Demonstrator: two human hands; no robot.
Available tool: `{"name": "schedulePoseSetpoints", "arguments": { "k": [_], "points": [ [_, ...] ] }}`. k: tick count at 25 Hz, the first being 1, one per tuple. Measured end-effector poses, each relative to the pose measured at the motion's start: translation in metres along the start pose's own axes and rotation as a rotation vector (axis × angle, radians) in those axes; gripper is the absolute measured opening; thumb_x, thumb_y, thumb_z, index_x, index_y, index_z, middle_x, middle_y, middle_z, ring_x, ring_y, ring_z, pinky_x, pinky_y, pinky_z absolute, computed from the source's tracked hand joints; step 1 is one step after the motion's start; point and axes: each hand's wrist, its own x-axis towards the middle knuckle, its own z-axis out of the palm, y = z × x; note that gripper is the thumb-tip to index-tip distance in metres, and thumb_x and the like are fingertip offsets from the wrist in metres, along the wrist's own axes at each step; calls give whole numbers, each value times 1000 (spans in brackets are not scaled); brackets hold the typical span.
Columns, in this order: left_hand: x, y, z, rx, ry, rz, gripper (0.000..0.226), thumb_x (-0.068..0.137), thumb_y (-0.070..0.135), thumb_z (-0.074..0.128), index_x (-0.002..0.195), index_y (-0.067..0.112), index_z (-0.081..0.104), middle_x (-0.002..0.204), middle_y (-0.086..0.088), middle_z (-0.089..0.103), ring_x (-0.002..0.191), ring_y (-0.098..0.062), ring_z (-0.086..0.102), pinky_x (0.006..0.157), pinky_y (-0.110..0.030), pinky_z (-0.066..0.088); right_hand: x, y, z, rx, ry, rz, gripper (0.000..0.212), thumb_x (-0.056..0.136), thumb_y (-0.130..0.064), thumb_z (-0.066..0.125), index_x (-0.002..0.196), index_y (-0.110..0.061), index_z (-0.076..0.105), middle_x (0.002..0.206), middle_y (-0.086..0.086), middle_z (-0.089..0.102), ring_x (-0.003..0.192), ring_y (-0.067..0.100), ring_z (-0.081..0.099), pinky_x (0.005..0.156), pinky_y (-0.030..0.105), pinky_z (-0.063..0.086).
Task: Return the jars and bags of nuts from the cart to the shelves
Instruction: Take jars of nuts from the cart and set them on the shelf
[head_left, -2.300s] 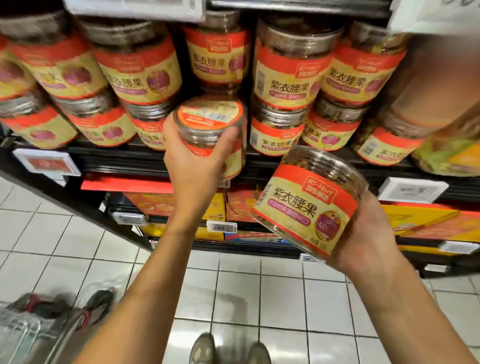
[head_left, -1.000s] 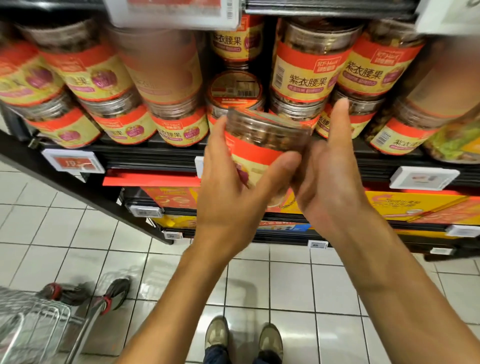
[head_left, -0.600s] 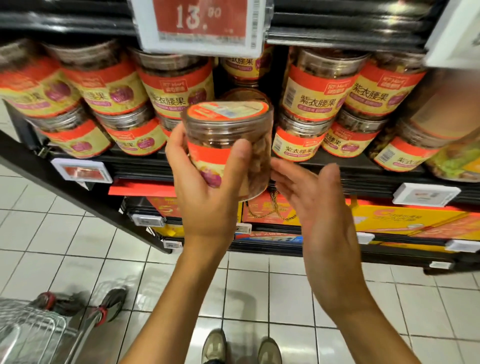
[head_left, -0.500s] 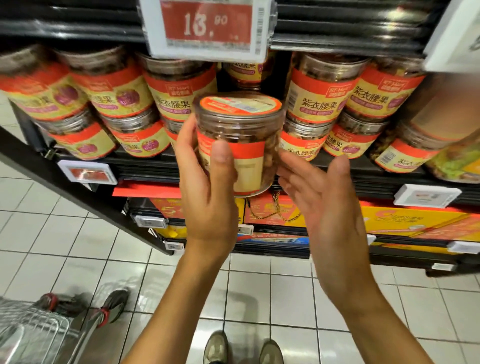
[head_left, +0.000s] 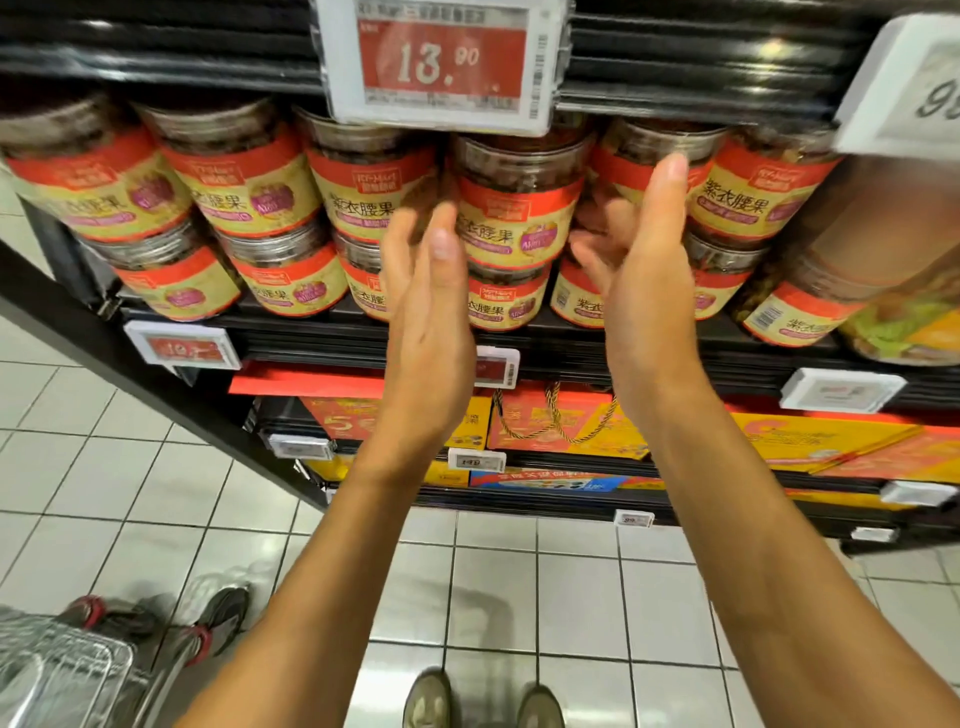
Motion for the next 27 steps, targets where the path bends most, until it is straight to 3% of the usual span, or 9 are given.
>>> {"name": "schedulePoseSetpoints", "arguments": {
  "k": [4, 9, 13, 15, 17, 20, 22, 24, 27],
  "points": [
    [1, -13, -5, 54, -30, 19, 65, 89, 53, 19, 141, 18, 36, 149, -5, 33, 140, -15, 29, 116, -43, 24, -7, 15, 1, -77, 40, -144, 51, 87, -48, 23, 103, -20, 62, 108, -1, 66, 107, 10, 60, 100, 35, 44],
    [5, -21, -4, 50, -62, 15, 68, 90, 53, 23, 140, 9, 38, 148, -13, 34, 140, -20, 30, 115, -45, 26, 0, 28, 3, -82, 45, -182, 48, 89, -46, 23, 99, -22, 64, 107, -2, 66, 110, 10, 58, 102, 38, 42],
    [-6, -3, -4, 140, -108, 19, 54, 97, 40, 25, 140, 11, 39, 147, -8, 37, 139, -15, 31, 115, -41, 27, -1, 24, 2, -142, -4, -95, 59, 90, -47, 22, 111, -14, 65, 113, -3, 64, 111, 9, 57, 104, 37, 41],
    [-15, 12, -13, 162, -59, 24, 44, 97, 33, 31, 136, 17, 43, 139, -1, 45, 132, -10, 39, 113, -36, 31, -10, 13, -1, -172, -27, -67, 50, 90, -48, 23, 105, -23, 64, 108, -4, 63, 109, 12, 57, 102, 40, 43],
    [-26, 29, -24, 118, 3, -63, 30, 98, 28, 39, 125, 23, 51, 127, -2, 55, 121, -17, 52, 105, -37, 41, -23, 2, -5, -215, -69, -65, 37, 91, -46, 25, 96, -31, 59, 104, -3, 62, 103, 13, 60, 98, 43, 45],
    [-60, 66, -45, 14, 98, -227, 22, 100, 16, 42, 112, 13, 60, 102, -3, 64, 96, -19, 63, 81, -23, 53, -57, -23, -11, -311, -262, -47, 35, 93, -42, 31, 100, -24, 60, 100, -2, 62, 95, 16, 65, 88, 38, 50],
    [-93, 89, -64, -12, 213, -297, 21, 99, 12, 42, 104, 8, 62, 89, 0, 64, 77, -13, 63, 63, -13, 50, -83, -35, -16, -369, -427, -15, 26, 98, -32, 37, 104, -21, 61, 97, -9, 63, 89, 15, 67, 79, 31, 50],
    [-138, 106, -92, -21, 371, -359, 20, 98, 9, 41, 98, 6, 61, 83, -2, 62, 63, -5, 61, 59, -11, 48, -113, -42, -16, -420, -622, 1, 21, 99, -22, 40, 102, -24, 61, 97, -15, 62, 81, 7, 66, 77, 30, 50],
    [-204, 124, -135, -31, 571, -439, 22, 98, 6, 40, 99, -2, 60, 79, -5, 60, 56, -3, 59, 60, -11, 49, -149, -42, -5, -453, -817, 22, 20, 99, -17, 41, 99, -24, 60, 102, -4, 65, 80, 9, 66, 78, 29, 50]
  ]
}}
